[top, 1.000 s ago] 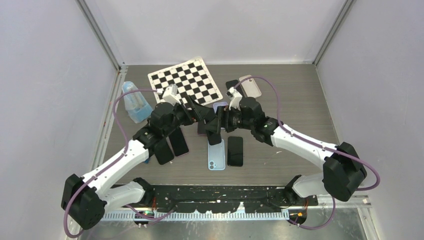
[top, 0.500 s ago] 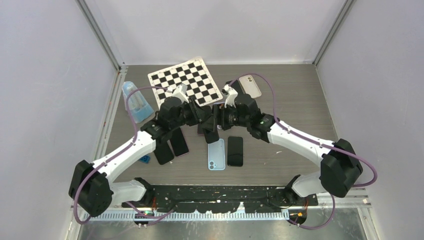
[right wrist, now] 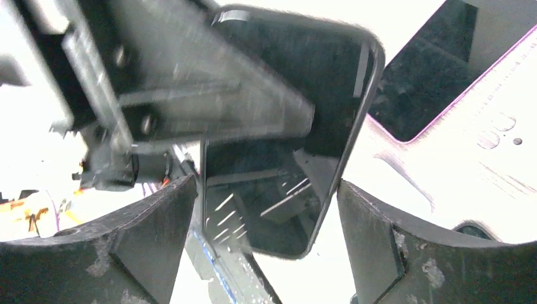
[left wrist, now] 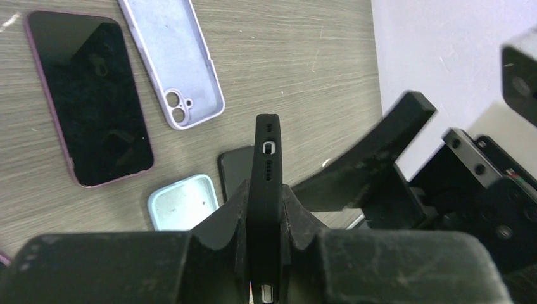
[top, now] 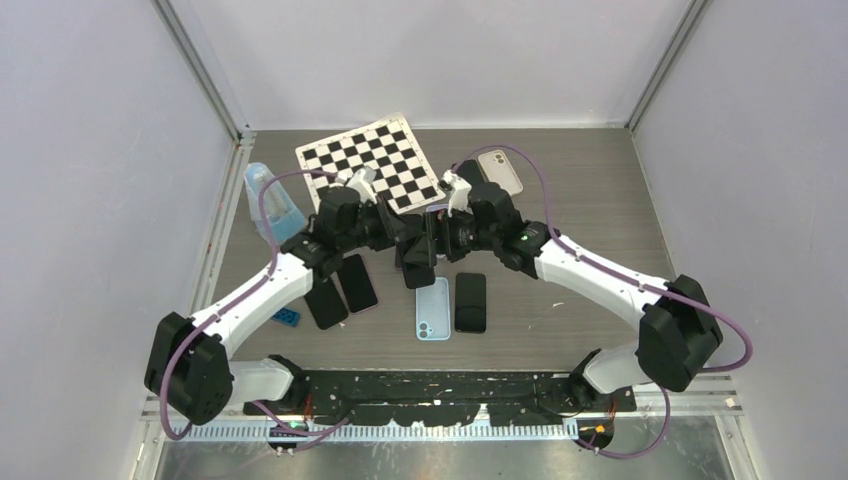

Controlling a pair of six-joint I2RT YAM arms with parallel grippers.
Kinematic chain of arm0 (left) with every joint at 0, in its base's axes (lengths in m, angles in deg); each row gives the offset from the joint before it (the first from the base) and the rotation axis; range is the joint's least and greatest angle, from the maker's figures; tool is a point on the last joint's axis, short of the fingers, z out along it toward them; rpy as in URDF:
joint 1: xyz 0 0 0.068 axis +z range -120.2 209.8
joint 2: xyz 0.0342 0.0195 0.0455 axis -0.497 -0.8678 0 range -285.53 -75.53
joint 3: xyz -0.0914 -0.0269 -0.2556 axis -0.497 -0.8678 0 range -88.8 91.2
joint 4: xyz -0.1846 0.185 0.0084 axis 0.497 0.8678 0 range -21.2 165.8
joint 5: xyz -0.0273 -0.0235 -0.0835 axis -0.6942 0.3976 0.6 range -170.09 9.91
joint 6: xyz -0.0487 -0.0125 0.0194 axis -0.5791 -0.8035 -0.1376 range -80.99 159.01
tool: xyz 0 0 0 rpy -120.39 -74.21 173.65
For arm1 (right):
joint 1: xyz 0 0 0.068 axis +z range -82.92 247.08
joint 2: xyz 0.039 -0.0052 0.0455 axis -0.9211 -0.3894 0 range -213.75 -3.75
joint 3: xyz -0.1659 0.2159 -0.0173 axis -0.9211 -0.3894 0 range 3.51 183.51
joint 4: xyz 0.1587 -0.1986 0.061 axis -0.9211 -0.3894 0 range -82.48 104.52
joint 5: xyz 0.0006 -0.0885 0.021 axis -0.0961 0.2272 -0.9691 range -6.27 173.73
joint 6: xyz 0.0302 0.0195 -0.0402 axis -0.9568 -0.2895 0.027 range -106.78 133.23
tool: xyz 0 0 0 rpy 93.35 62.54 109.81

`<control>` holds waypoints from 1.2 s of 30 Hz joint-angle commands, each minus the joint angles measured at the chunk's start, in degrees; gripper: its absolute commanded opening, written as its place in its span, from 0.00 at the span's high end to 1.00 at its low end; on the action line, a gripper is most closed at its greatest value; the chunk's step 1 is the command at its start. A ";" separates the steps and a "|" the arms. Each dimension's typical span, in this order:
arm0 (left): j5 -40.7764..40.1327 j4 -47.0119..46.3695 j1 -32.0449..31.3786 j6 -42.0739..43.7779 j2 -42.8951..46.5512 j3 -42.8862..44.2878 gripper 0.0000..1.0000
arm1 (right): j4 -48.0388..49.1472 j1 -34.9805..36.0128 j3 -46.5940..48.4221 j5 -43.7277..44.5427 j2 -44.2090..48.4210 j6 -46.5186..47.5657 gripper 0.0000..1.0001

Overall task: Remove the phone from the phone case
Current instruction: Adjust the phone.

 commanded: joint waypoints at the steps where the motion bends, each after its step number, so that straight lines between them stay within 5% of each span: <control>1: 10.20 -2.08 6.07 2.02 -0.12 4.40 1.00 | 2.67 -1.89 -2.62 -8.87 7.56 3.23 0.11; 7: 19.19 -5.01 11.79 -1.32 -0.30 6.16 1.00 | 11.14 -4.25 -9.06 -6.07 16.81 -0.58 0.06; 11: 22.22 -11.03 14.30 -6.68 0.50 6.37 1.00 | 13.93 -5.64 -10.60 -2.43 18.23 -6.95 0.12; 13: 19.34 -11.76 14.60 -10.10 1.52 6.54 1.00 | 17.67 -5.93 -10.96 -4.19 17.88 -9.86 0.26; 17: 10.92 -14.02 14.60 -15.88 3.12 6.61 1.00 | 23.31 -6.03 -10.20 -7.53 16.30 -14.51 0.37; 26: 0.79 -22.49 14.58 -25.66 7.31 1.38 1.00 | 38.72 -5.88 -11.94 -5.16 10.34 -29.21 0.33; 36: -0.08 -25.06 14.56 -29.70 8.83 -1.42 1.00 | 46.97 -4.77 -11.36 -5.86 4.77 -36.06 0.57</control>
